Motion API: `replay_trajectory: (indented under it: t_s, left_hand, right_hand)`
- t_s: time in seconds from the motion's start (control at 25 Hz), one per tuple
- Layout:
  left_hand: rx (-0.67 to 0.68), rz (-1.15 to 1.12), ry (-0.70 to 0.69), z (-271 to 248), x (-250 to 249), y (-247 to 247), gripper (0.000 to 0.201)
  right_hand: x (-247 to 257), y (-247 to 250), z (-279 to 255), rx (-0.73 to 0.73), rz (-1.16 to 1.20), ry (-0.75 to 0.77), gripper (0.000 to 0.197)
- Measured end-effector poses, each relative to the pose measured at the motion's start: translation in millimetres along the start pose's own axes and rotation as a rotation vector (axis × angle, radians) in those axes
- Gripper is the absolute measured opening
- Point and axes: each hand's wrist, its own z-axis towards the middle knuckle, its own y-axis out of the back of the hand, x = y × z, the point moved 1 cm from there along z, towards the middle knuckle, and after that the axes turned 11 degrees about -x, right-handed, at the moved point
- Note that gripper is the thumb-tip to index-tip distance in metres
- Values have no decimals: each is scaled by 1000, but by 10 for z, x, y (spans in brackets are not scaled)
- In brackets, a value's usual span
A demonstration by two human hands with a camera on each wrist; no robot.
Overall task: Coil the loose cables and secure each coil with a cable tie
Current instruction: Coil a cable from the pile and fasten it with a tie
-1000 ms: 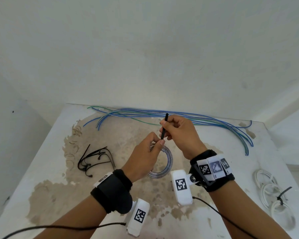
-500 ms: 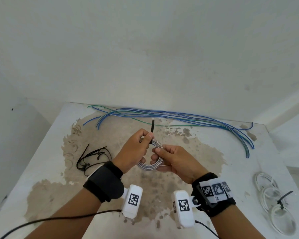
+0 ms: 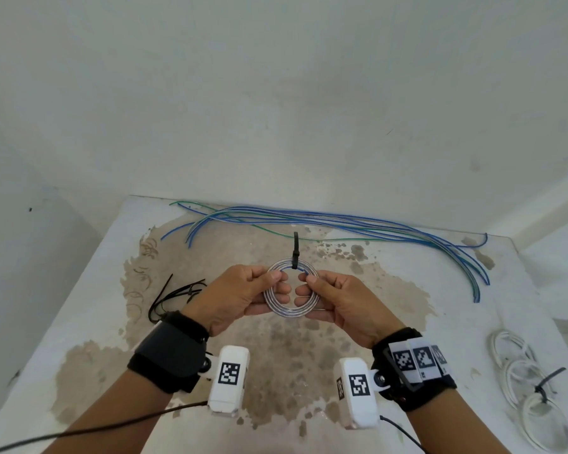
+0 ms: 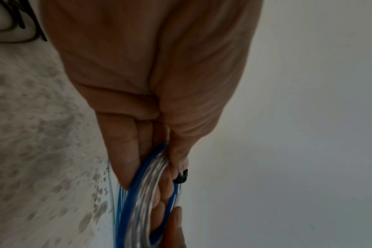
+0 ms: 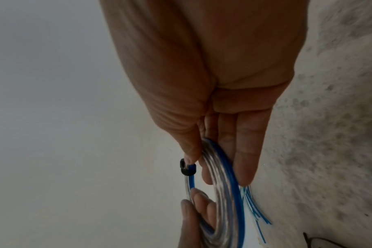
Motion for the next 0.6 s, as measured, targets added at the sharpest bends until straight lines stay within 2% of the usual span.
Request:
replay_trajectory:
  t_s: [0.2, 0.44, 0.6]
  left_hand:
    - [-8, -28, -20, -6, 1, -61, 26]
    - [-52, 66, -77, -26, 19, -107, 23]
    - [34, 42, 8, -43, -29, -53, 34]
  right_hand:
    - [12, 17, 8, -2, 21, 18, 21]
    - [1, 25, 21, -15, -2, 26, 20]
    - [9, 62, -20, 29, 1, 20, 19]
